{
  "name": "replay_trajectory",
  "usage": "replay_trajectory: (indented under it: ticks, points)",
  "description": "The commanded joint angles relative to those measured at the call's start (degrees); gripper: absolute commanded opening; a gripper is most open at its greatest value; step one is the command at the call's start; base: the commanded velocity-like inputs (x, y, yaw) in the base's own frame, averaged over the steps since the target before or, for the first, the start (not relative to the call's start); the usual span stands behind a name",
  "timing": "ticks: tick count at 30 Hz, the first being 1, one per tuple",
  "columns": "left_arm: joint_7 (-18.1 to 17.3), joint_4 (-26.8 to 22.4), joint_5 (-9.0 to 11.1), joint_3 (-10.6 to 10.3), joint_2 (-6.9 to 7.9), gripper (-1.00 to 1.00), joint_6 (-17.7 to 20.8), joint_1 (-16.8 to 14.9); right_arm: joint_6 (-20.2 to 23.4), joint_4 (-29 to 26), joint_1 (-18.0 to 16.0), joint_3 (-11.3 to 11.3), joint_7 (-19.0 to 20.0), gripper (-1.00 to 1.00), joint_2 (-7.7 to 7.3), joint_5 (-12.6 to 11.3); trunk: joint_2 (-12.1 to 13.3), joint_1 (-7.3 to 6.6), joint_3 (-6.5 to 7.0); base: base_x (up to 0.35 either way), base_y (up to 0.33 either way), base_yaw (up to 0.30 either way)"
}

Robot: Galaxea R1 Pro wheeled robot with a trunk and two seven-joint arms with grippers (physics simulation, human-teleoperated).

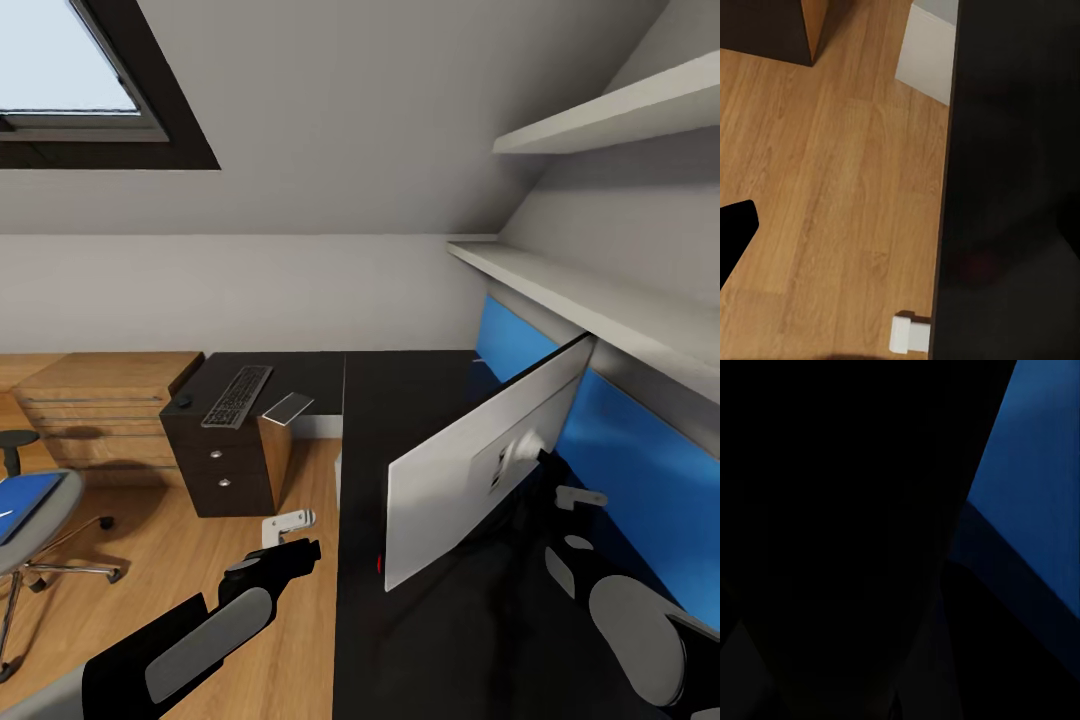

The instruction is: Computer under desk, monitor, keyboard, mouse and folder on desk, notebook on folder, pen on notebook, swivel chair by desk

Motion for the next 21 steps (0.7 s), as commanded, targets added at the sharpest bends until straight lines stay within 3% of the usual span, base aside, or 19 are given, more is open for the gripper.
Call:
replay_trajectory:
  ticks: [1,21]
  points:
    - [0.3,-0.07,0.07,-0.1,0.03,1.0,0.4,-0.09,-0.26,0.01,-0.11,-0.41,-0.12,-1.0,0.0,0.61,-0.13,0.03,-0.11,0.0,0.0,0.0]
    - [0.3,-0.07,0.0,-0.11,0.03,1.0,0.4,-0.09,-0.26,-0.01,-0.11,-0.42,-0.12,-1.0,0.0,0.61,-0.13,0.03,-0.11,0.035,0.0,0.0]
